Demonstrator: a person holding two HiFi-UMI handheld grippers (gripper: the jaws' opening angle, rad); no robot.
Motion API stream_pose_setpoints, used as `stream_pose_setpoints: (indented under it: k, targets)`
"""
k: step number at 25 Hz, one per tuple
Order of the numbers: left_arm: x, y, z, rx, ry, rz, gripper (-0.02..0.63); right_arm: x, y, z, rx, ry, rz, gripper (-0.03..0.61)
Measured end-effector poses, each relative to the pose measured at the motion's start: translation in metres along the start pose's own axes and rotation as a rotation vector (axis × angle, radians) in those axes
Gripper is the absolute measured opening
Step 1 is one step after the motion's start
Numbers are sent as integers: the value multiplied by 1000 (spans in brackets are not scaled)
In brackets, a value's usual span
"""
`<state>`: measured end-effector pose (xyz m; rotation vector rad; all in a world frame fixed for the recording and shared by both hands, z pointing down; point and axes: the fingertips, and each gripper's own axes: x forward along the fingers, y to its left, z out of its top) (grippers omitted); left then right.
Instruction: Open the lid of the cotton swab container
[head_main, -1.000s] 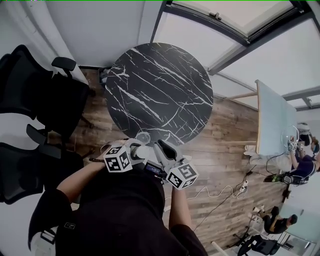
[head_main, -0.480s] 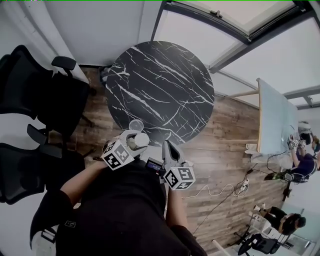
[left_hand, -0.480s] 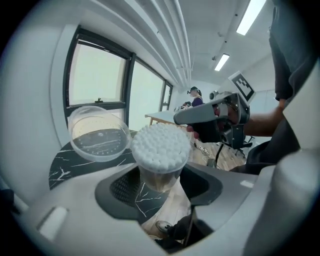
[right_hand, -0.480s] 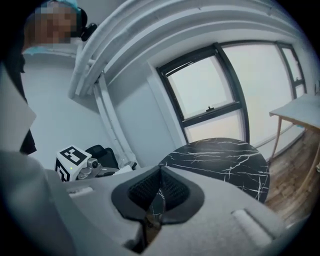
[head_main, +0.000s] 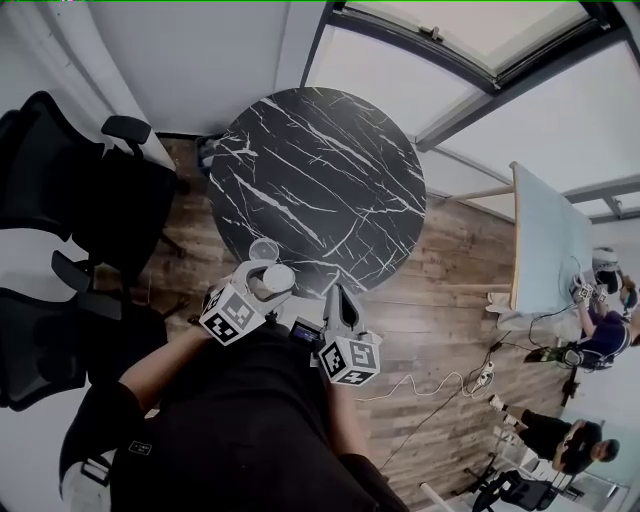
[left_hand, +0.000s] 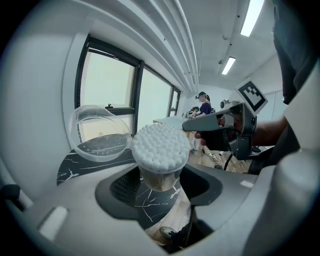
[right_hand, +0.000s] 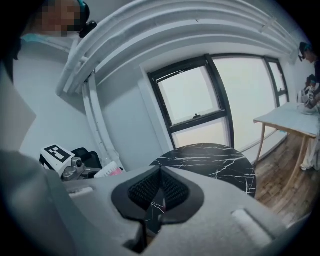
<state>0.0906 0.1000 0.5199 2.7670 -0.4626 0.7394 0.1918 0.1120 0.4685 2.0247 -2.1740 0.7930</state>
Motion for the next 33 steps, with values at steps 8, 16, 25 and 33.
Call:
stream_pose_setpoints:
  k: [8, 16, 25, 33]
  targets:
    - [2, 6, 2, -1, 9, 2, 255, 4, 1, -7, -33, 11, -24, -3]
    - [3, 6, -2, 5, 19, -7, 256, 5, 2, -10, -25, 20, -21, -3]
    - [4, 5, -6, 1, 26, -10, 256, 5, 3, -14, -22, 28, -13, -3]
    - [2, 2, -8, 7, 24, -20, 256, 4, 8, -17, -28, 34, -10, -3]
